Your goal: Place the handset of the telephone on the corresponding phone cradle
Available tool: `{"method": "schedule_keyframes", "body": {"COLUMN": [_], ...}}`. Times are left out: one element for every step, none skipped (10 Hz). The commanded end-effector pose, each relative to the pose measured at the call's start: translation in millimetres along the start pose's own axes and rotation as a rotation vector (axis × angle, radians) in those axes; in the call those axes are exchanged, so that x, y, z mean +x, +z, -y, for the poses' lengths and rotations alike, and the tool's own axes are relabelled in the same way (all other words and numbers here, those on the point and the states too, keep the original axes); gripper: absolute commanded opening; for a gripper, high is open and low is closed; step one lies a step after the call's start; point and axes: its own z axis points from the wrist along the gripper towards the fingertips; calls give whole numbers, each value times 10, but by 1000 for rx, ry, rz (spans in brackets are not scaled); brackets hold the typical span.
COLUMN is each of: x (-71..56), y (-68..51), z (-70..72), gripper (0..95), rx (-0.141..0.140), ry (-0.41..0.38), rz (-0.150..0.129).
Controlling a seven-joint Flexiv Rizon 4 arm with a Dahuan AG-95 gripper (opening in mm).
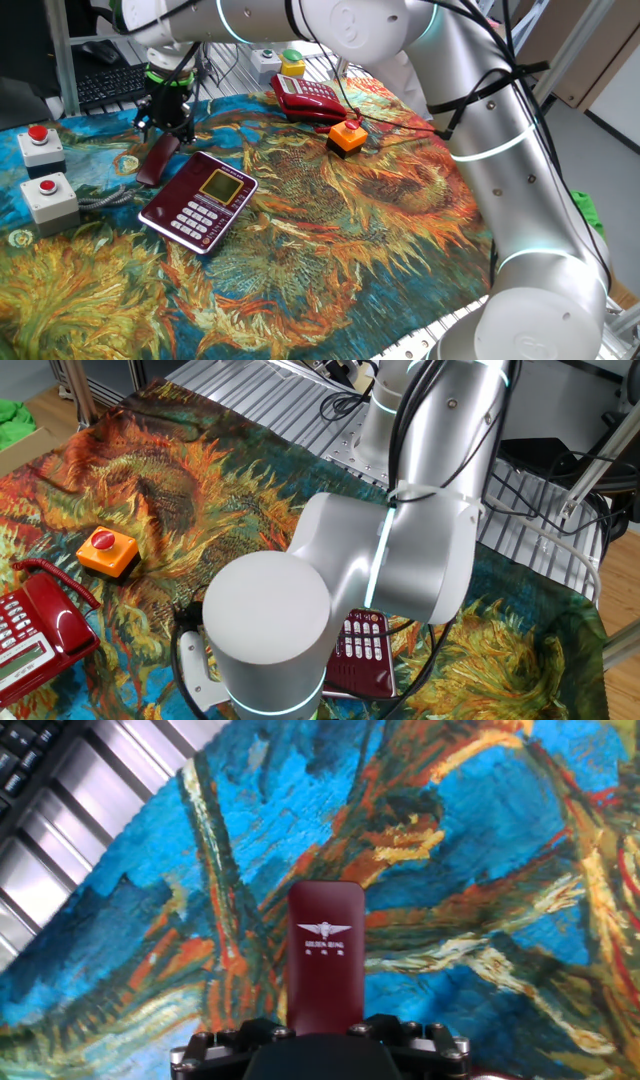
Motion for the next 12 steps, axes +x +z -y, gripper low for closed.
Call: {"method": "schedule_keyframes", "body": {"x": [-11, -14, -16, -16, -12, 0, 12, 24, 32, 41, 51, 68], "y": [44, 70, 82, 81, 78, 70, 60, 52, 45, 39, 28, 4], "z": [-9, -9, -8, -9, -10, -14, -18, -22, -25, -27, -31, -42], "gripper": [570, 570, 570, 570, 380, 0, 0, 0, 0, 0, 0, 0], "rx": [10, 18, 38, 43, 44, 43, 43, 44, 44, 45, 44, 38], "ry": [-4, -6, -15, -17, -27, -28, -35, -47, -52, -58, -58, -46], "rz": [7, 15, 30, 33, 35, 35, 36, 37, 38, 41, 46, 52]}}
